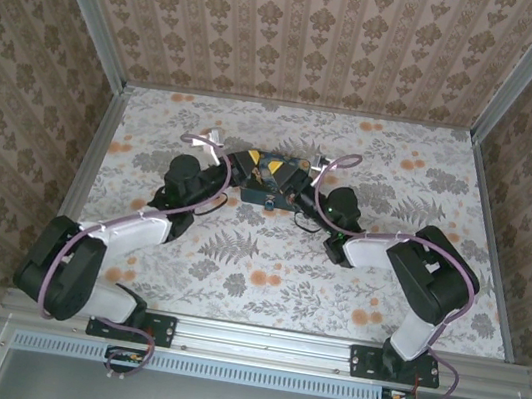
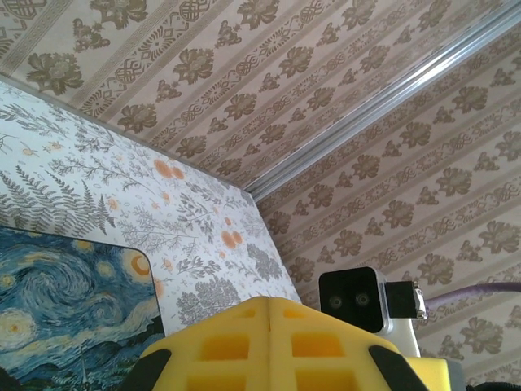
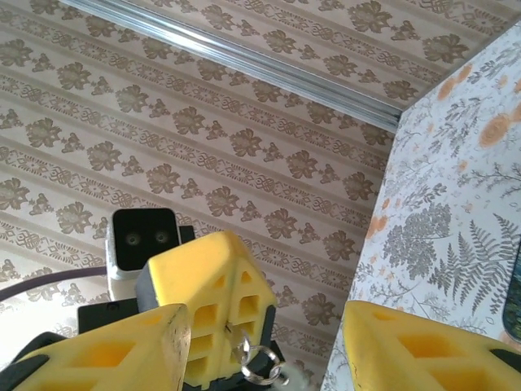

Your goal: Unlock the padlock with the key

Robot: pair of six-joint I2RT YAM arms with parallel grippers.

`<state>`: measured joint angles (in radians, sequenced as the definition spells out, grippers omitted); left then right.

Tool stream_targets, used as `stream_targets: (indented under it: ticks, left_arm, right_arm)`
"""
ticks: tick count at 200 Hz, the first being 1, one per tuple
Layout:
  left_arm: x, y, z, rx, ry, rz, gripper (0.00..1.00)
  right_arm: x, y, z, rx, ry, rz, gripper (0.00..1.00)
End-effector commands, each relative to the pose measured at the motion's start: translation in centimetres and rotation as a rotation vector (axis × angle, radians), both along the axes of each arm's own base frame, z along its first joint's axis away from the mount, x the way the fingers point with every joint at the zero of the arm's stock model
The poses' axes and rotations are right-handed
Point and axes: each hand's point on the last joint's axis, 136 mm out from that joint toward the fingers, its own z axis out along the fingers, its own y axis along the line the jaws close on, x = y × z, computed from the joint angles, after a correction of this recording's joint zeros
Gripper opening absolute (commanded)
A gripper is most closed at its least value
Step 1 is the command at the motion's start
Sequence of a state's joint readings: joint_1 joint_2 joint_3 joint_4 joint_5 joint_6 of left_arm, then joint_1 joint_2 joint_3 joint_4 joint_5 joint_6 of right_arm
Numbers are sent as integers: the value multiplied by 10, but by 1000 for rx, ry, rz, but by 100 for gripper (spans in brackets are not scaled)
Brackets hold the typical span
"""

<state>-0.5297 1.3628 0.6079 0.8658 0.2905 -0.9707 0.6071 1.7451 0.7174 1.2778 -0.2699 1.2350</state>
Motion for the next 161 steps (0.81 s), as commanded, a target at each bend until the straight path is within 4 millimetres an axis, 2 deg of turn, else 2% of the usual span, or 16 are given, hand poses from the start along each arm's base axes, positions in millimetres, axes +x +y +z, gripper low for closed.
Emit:
stream_targets:
  ticks: [1,65,114,161]
  left_arm:
    - [1,-1,12,-65,-23,1,0]
    - [4,-5,4,-110,11,-5,0]
    - [6,-9,1,-128,25,-15,0]
    - [7,-11,1,-137,31,-18,0]
  right_arm:
    - [-2,9,16,32,-60,31,54]
    - [-4,18,19,31,-73,66,51]
    - [-7,23,17,26,-76,88,42]
    - [-11,26,13,19,-73,107,40]
